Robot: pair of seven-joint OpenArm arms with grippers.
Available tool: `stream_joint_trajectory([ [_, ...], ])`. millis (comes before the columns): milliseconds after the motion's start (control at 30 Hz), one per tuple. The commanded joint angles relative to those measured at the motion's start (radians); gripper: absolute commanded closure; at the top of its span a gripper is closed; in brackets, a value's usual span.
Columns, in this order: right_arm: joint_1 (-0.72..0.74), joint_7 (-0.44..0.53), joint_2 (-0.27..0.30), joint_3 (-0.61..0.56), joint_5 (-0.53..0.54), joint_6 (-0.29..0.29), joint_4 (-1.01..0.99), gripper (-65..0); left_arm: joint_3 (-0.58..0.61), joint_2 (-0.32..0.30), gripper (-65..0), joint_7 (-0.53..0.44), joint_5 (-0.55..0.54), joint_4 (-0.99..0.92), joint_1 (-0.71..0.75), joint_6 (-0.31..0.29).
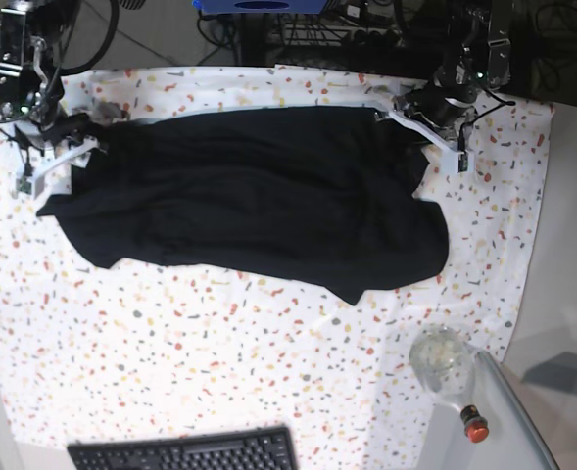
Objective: Layout the t-shirt on the table in an organized manner, then fold the t-shirt properly
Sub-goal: 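Grasp the shirt's hem corners with both grippers, then lift the shirt with both grippers and swing it toward the keyboard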
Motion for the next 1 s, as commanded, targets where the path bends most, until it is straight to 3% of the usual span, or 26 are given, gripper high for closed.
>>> stream_joint_trajectory([
  [0, -0.001, -0.016, -0.001, -0.017, 0.036, 0.069, 0.009, -34.2, -0.003, -0.007, 0.0, -0.001, -0.004, 0.015, 0.005, -0.003],
  [67, -0.019, -0.016, -0.004, -0.02, 0.036, 0.142, 0.012, -21.8, -0.003, -0.007, 0.0, 0.001, -0.004, 0.016, 0.007, -0.003],
  [133, -0.029, -0.016, -0.006, -0.02, 0.04, 0.192, 0.021, -1.8, -0.005, -0.01, 0.0, 0.001, -0.002, 0.038, 0.019, -0.001],
  [167, -0.036, -0.017, -0.006, -0.02, 0.04, 0.204, 0.033, 0.0, -0.008, -0.012, 0.0, 0.001, -0.002, 0.055, 0.034, -0.001],
  [333, -0.139, -0.017, -0.02, 0.056, 0.041, 0.175, 0.21, 0.0, -0.002, -0.048, 0.0, 0.007, 0.041, 0.199, 0.079, 0.02],
  [467, -0.136, -0.03, -0.02, 0.121, 0.038, 0.173, 0.323, 0.0, -0.003, -0.05, 0.0, 0.152, 0.12, 0.276, -0.004, 0.074],
  [600, 0.07, -0.148, 0.025, 0.153, 0.017, 0.173, 0.283, 0.0, 0.0, -0.041, 0.0, 0.306, 0.182, 0.3, -0.19, 0.074],
  [733, 0.347, -0.215, 0.077, 0.153, -0.068, 0.179, 0.104, 0.0, 0.038, -0.01, 0.0, 0.424, 0.248, 0.259, -0.428, 0.074],
  [967, 0.754, -0.18, 0.134, 0.148, -0.183, 0.184, -0.232, 0.0, 0.253, 0.061, 0.0, 0.45, 0.401, -0.02, -0.807, 0.074],
])
